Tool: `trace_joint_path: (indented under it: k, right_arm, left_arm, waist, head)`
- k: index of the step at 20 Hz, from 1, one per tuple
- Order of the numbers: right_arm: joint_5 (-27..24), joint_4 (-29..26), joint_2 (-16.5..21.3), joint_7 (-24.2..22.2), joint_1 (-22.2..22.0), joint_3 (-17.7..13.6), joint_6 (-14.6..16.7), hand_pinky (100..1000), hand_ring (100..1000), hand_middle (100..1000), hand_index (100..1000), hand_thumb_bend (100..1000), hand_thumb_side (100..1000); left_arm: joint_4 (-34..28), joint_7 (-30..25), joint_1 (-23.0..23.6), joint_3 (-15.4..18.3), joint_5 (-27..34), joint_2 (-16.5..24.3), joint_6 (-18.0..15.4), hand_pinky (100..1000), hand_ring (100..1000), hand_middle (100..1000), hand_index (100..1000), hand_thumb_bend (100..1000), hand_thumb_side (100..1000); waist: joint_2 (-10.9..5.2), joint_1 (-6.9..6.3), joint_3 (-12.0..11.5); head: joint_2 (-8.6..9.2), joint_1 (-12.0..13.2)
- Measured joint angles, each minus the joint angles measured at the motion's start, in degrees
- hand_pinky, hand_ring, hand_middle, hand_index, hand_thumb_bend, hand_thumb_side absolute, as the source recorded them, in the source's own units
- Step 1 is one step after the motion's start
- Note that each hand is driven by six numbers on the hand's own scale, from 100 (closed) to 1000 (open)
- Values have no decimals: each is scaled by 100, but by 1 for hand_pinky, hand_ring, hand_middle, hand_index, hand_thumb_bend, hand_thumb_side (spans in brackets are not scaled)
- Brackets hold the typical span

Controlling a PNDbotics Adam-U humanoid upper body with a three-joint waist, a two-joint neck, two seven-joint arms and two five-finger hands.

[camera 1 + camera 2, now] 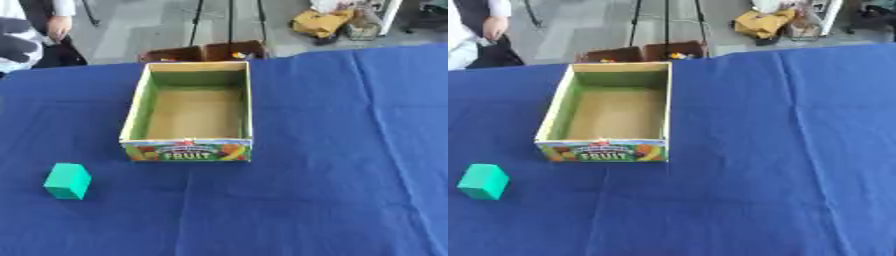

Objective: Pick up objects on the table and place them in the box.

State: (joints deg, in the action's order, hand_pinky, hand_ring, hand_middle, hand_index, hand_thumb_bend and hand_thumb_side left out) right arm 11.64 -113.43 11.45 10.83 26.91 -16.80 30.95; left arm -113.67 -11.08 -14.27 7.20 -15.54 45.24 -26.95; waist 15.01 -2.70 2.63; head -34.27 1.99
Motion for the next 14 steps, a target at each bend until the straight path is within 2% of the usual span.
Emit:
trace_joint_path:
  k: [4,8,10,14]
  right_arm:
    - [-16,0,0,-2,11,25,1,686,755,556,727,100,721]
    - [-21,0,0,-17,34,28,12,686,755,554,727,100,732]
    - [-25,0,1,-32,34,36,19,686,755,553,727,100,733]
    - [-41,0,2,-66,36,59,18,687,756,552,726,100,736]
  left_arm:
    - [-8,-301,98,-65,-427,327,137,777,852,915,1000,100,894]
    - [132,-785,113,-168,-847,742,105,821,888,945,1000,107,925]
    - [231,-1087,110,-218,-1034,902,42,834,899,956,1000,134,915]
    - [452,-1696,8,-317,-1350,1077,4,852,924,987,1000,260,944]
  waist:
    - [0,24,44]
    - [3,55,106]
    - [15,64,135]
    - [37,72,152]
  head:
    - [1,13]
    - [11,13]
    - [28,11]
    - [59,1]
